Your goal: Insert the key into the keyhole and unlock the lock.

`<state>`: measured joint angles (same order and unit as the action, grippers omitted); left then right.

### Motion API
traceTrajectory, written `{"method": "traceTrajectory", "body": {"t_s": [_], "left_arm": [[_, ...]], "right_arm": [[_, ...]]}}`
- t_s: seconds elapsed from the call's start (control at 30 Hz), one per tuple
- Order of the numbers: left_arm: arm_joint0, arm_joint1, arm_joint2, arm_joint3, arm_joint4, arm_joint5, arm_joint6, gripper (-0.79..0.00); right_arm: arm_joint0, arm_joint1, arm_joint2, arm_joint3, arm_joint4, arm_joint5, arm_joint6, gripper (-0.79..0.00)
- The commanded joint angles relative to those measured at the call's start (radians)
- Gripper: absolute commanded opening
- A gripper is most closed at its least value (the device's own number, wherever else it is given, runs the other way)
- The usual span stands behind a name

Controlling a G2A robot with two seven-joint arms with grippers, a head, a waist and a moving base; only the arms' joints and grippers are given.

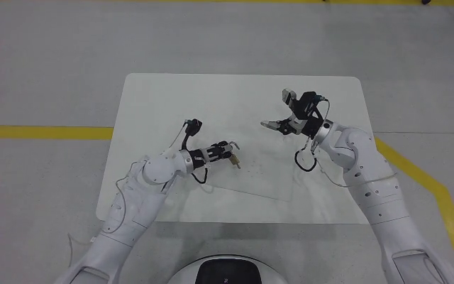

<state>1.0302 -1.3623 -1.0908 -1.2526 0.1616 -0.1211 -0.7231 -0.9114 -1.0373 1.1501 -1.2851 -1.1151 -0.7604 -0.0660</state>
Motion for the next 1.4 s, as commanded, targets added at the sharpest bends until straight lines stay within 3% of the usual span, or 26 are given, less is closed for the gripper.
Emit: {"method": "traceTrajectory", "body": {"t_s": [0.0, 0.03, 0.07, 0.1, 0.13, 0.4, 0.6, 0.7, 0.77, 0.83, 1.0, 1.17, 1.27, 1.37], "left_arm": [[-0.008, -0.003, 0.017, 0.01, 0.009, 0.008, 0.009, -0.526], [-0.012, -0.004, 0.023, 0.014, 0.012, 0.011, 0.015, -0.425], [-0.015, -0.006, 0.028, 0.016, 0.014, 0.014, 0.02, -0.182], [-0.018, -0.006, 0.032, 0.019, 0.016, 0.017, 0.023, -0.046], [-0.02, -0.007, 0.034, 0.02, 0.017, 0.018, 0.026, 0.0], [0.004, 0.003, 0.002, -0.025, 0.018, 0.017, 0.06, 0.0], [0.088, 0.022, -0.078, -0.144, 0.026, -0.047, 0.168, 0.0], [0.154, 0.032, -0.138, -0.221, 0.083, -0.136, 0.32, 0.0], [0.223, 0.035, -0.183, -0.285, 0.15, -0.201, 0.523, 0.0], [0.28, 0.036, -0.213, -0.326, 0.186, -0.224, 0.656, 0.0], [0.339, 0.043, -0.26, -0.377, 0.325, -0.146, 0.758, 0.0], [0.382, 0.048, -0.3, -0.424, 0.469, 0.005, 0.815, 0.0], [0.4, 0.051, -0.323, -0.45, 0.524, 0.082, 0.811, 0.0], [0.402, 0.051, -0.325, -0.453, 0.526, 0.087, 0.808, 0.0]], "right_arm": [[0.0, 0.0, 0.0, 0.0, 0.0, 0.0, 0.0, 0.0], [0.0, 0.0, 0.0, 0.0, 0.0, 0.0, 0.0, 0.0], [0.0, 0.0, 0.0, 0.0, 0.0, 0.0, 0.0, 0.0], [0.0, 0.0, 0.0, 0.0, 0.0, 0.0, 0.0, 0.0], [0.0, 0.0, 0.0, 0.0, 0.0, 0.0, 0.0, 0.0], [0.0, 0.0, 0.0, 0.0, 0.0, 0.0, 0.0, 0.0], [0.0, 0.0, 0.0, 0.0, 0.0, 0.0, 0.0, 0.0], [0.0, 0.0, 0.0, 0.0, 0.0, 0.0, 0.0, 0.0], [0.0, 0.0, 0.0, 0.0, 0.0, 0.0, 0.0, 0.0], [0.0, 0.0, 0.0, 0.0, 0.0, 0.0, 0.0, 0.0], [-0.002, 0.0, 0.002, 0.0, 0.002, 0.008, -0.002, 0.0], [-0.028, 0.003, 0.062, 0.025, 0.03, 0.11, -0.064, 0.0], [-0.043, 0.008, 0.1, 0.055, 0.051, 0.086, -0.126, 0.0], [-0.05, 0.012, 0.114, 0.062, 0.052, 0.053, -0.152, 0.0]]}}
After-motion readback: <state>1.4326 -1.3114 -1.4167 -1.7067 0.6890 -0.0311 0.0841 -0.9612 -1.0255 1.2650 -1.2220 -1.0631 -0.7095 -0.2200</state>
